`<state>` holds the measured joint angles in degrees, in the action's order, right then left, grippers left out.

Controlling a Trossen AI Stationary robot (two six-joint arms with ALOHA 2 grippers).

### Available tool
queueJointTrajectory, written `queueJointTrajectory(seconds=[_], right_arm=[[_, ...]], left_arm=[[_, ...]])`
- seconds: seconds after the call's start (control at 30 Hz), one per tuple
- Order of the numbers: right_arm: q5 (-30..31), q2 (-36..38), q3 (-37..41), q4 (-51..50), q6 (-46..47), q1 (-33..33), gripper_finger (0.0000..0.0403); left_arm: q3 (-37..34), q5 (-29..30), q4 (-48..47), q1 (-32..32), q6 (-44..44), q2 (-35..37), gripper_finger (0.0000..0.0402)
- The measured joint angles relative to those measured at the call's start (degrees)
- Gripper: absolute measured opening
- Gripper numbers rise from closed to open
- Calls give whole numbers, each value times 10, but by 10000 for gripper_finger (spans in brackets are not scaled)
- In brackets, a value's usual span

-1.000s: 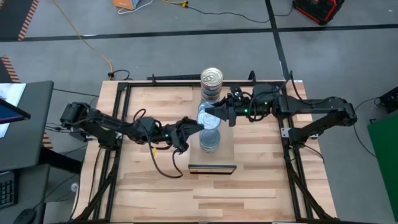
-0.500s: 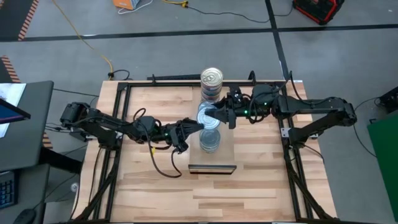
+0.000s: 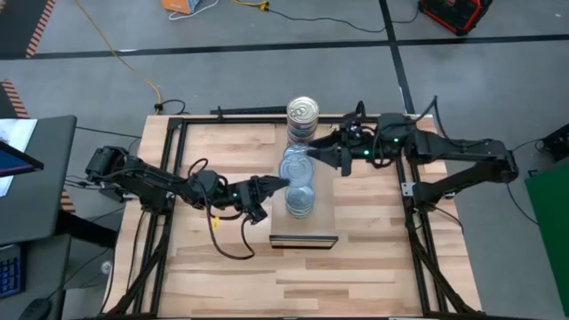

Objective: Stack canned seafood by type on shelf
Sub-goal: Stack the blue tuna can on the shelf on top of the green tuna can

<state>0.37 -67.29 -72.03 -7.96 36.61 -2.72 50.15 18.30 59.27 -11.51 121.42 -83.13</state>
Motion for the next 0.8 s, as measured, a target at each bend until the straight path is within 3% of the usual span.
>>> queueJointTrajectory(seconds=[0.23, 0.4, 0.63, 0.8], right_arm=[[88, 63, 0, -95, -34, 17, 277], [140, 83, 0, -125, -44, 61, 277], [192, 87, 1, -137, -51, 96, 277], [194, 79, 1, -134, -52, 105, 277]], left_arm=[[0, 39, -37, -2, -101, 4, 146], [3, 35, -164, -1, -204, 40, 146], [92, 39, -385, 3, -388, 82, 146], [140, 46, -451, 22, -465, 82, 146]])
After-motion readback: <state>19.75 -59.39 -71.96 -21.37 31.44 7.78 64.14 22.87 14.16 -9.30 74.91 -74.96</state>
